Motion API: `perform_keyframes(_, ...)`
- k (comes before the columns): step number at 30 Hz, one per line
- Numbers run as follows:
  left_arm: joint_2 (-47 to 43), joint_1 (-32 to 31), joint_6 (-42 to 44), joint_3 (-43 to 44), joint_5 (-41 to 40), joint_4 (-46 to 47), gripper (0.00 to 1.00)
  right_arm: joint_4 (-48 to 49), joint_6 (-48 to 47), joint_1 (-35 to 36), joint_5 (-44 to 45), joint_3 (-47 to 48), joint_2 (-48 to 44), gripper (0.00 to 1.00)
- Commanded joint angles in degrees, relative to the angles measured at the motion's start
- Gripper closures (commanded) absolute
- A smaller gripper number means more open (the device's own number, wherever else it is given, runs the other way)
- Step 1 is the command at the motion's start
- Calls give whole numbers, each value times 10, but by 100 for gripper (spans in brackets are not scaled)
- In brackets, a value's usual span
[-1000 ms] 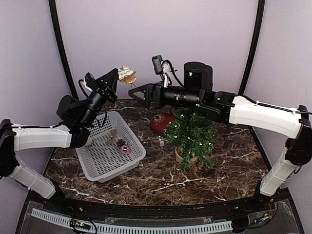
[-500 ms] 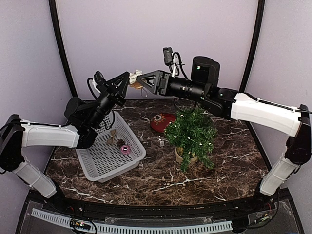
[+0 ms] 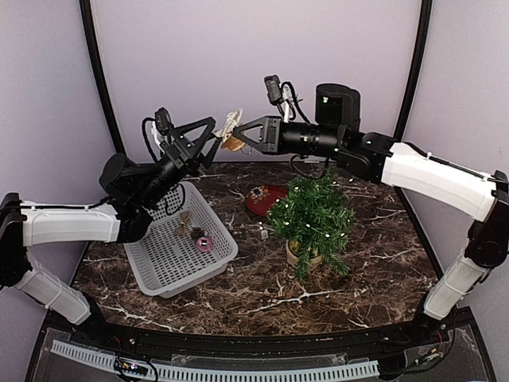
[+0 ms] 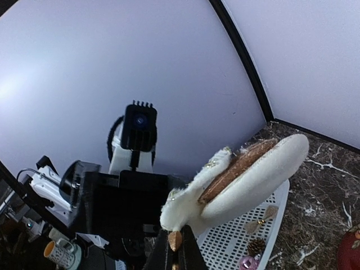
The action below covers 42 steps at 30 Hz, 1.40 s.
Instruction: Decorate the small christmas tree
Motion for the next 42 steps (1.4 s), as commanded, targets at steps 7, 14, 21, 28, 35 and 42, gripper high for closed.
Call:
perform_keyframes(7,-233,-1,524,135,62,-718,1,-416,-276,-10,-106,119,-50,100)
perform_keyframes(14,-199,-1,634,193,166,-860,1,-617,-380,27,-74,160,-27,100)
perform_keyframes(21,-160,-13,679,186,247,-860,7,-654,-394,55,-69,154,-35,100)
perform_keyframes(28,-117,-51,735,186,258,-865,13,-672,-402,81,-78,145,-34,100)
perform_keyframes(35,-102,-70,763,171,318,-840,19,-678,-406,90,-73,151,-32,100)
perform_keyframes(42,-93,-89,742,146,353,-789,57,-676,-402,90,-55,149,-37,100)
